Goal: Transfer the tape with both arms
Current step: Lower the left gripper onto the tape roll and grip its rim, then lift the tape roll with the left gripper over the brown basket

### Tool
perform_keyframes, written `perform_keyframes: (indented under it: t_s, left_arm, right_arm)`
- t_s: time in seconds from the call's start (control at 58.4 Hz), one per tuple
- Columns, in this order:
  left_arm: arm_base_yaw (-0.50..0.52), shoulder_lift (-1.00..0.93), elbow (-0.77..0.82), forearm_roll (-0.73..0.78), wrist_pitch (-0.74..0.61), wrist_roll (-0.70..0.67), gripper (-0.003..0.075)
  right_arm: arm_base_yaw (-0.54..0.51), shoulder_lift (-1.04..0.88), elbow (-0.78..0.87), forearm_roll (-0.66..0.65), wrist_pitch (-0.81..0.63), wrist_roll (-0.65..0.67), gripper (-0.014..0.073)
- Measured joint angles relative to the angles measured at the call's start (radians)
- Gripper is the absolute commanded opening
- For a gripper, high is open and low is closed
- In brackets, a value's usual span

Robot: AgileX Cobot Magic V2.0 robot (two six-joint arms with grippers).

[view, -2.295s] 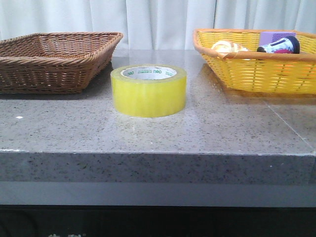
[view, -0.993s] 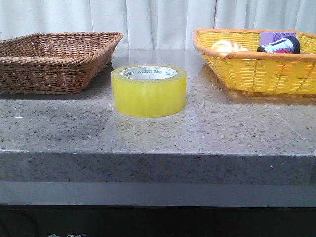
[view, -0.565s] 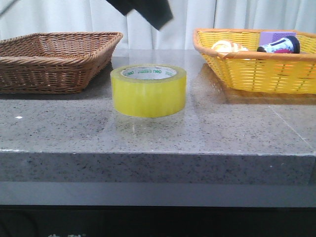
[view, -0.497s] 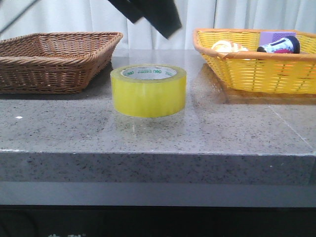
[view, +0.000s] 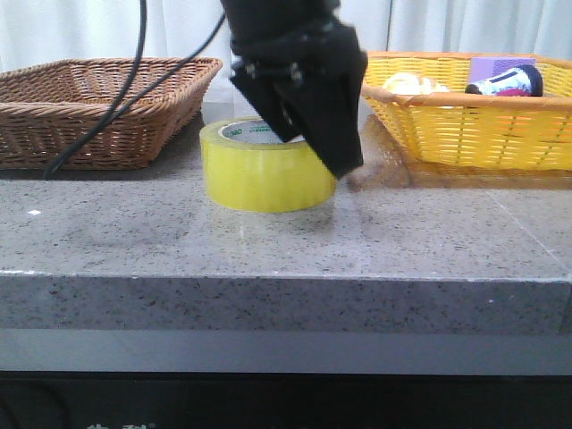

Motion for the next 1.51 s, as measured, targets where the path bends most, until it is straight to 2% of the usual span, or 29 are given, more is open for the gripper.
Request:
perform_keyframes:
  t_s: [0.086, 0.137, 0.274, 0.343, 0.6, 0.754, 0.976, 1.182, 1.507]
  left_arm:
    - [0.000, 0.021, 0.000, 0.000, -0.001, 0.000, 0.0500]
    - [0.000, 0.032, 0.000, 0.000, -0.001, 0.000, 0.0445]
    - [0.000, 0.039, 0.000, 0.000, -0.004, 0.000, 0.0224]
    - [0.000, 0.039, 0.000, 0.005, -0.004, 0.000, 0.0179]
    - [0.000, 0.039, -0.041, 0.008, 0.055, -0.019, 0.0180]
    - [0.000, 0.039, -0.157, 0.010, 0.130, -0.028, 0.0180]
    - [0.032, 0.039, -0.342, 0.041, 0.156, -0.079, 0.0179]
    - [0.147, 0.039, -0.454, 0.056, 0.162, -0.113, 0.0179]
    - [0.386, 0.061, -0.466, 0.083, 0.170, -0.131, 0.0179]
  right_arm:
    - [0.000, 0.000, 0.000, 0.000, 0.000, 0.000, 0.0415]
    - [0.000, 0.000, 0.000, 0.000, 0.000, 0.000, 0.0415]
    - [0.000, 0.000, 0.000, 0.000, 0.000, 0.000, 0.0415]
    - [0.000, 0.000, 0.000, 0.000, 0.000, 0.000, 0.0415]
    - [0.000, 0.000, 0.000, 0.000, 0.000, 0.000, 0.0415]
    - [0.000, 0.000, 0.002, 0.000, 0.000, 0.000, 0.0415]
    - [0.000, 0.000, 0.002, 0.000, 0.000, 0.000, 0.0415]
    - [0.000, 0.000, 0.002, 0.000, 0.000, 0.000, 0.0415]
    - [0.000, 0.000, 0.002, 0.000, 0.000, 0.000, 0.0415]
